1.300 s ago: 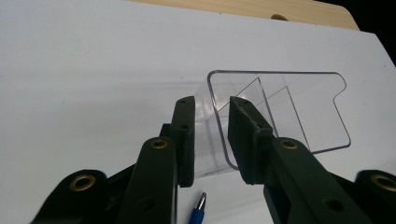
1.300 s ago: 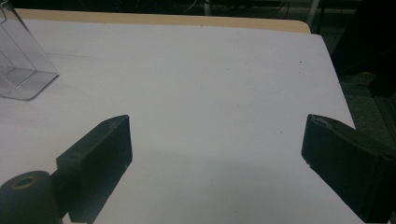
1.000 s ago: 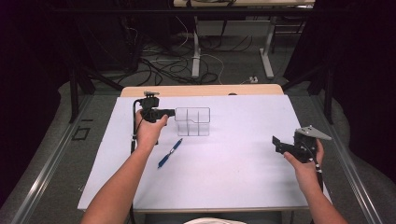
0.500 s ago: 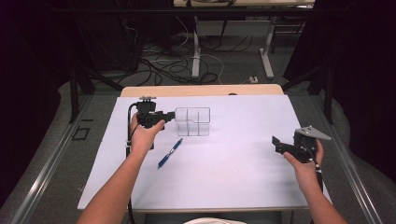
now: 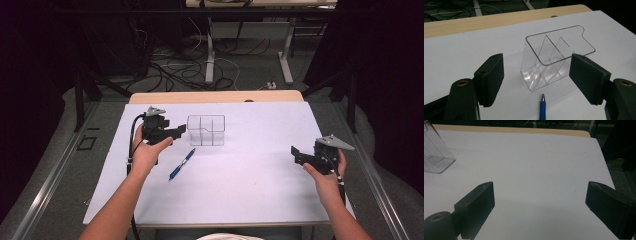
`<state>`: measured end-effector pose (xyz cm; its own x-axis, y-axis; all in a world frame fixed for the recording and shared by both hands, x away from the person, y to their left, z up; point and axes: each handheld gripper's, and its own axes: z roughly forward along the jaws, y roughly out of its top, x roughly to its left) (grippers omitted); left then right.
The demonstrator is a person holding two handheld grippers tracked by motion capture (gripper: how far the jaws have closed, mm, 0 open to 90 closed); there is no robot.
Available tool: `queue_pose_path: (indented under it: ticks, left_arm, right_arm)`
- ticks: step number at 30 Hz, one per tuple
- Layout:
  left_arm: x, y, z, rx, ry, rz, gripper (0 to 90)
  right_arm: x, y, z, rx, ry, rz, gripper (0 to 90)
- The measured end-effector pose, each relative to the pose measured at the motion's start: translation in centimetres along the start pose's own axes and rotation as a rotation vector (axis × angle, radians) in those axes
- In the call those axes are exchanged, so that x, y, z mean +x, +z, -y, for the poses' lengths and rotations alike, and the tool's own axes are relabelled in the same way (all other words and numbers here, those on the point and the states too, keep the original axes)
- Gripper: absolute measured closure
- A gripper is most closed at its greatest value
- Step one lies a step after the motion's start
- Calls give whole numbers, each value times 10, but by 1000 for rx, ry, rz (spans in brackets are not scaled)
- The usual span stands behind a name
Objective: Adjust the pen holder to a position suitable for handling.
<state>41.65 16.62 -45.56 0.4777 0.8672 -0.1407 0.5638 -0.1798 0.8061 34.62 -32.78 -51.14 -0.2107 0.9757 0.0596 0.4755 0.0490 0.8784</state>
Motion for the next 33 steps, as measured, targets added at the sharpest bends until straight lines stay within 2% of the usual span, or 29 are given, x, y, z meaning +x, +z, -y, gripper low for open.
queue_pose_path:
  ticks: [4, 8, 12, 14, 15, 17, 18, 22, 23, 25, 26, 27, 33]
  left_arm:
    - [1, -5, 5, 24, 37, -29, 270]
    - [3, -7, 13, 31, 21, -28, 257]
    - [6, -7, 20, 25, 22, -23, 219]
    - [6, -6, 23, 24, 24, -17, 199]
    - [7, -5, 25, 22, 26, -11, 185]
    - [9, -4, 28, 32, 20, 4, 167]
    - [8, -3, 29, 21, 8, 5, 164]
    - [10, -2, 33, 25, 19, 16, 142]
    - [9, -1, 34, 10, 18, 13, 134]
    - [10, -1, 35, 34, 28, 17, 133]
    - [9, 1, 36, 19, 19, 9, 133]
    - [9, 1, 37, 26, 19, 14, 132]
    - [4, 1, 41, 69, 103, 20, 137]
  right_arm:
    - [1, 0, 0, -6, 4, -2, 83]
    - [1, 0, 0, -6, 6, -4, 83]
    - [2, 0, 0, -3, 12, -4, 83]
    - [2, -1, 0, 7, 2, 0, 83]
    - [2, 0, 0, -5, -2, -3, 83]
    - [2, -1, -1, 7, -6, 1, 83]
    - [3, -1, -1, 7, -4, 1, 83]
    - [3, -1, -1, 7, -9, -5, 82]
    - [3, -1, -1, 6, -6, -4, 82]
    - [4, 0, 0, -5, -2, -11, 82]
    - [4, 0, 0, -5, -3, -12, 81]
    - [4, 1, 0, -12, -8, -5, 81]
    - [6, 2, -2, 5, -15, -14, 81]
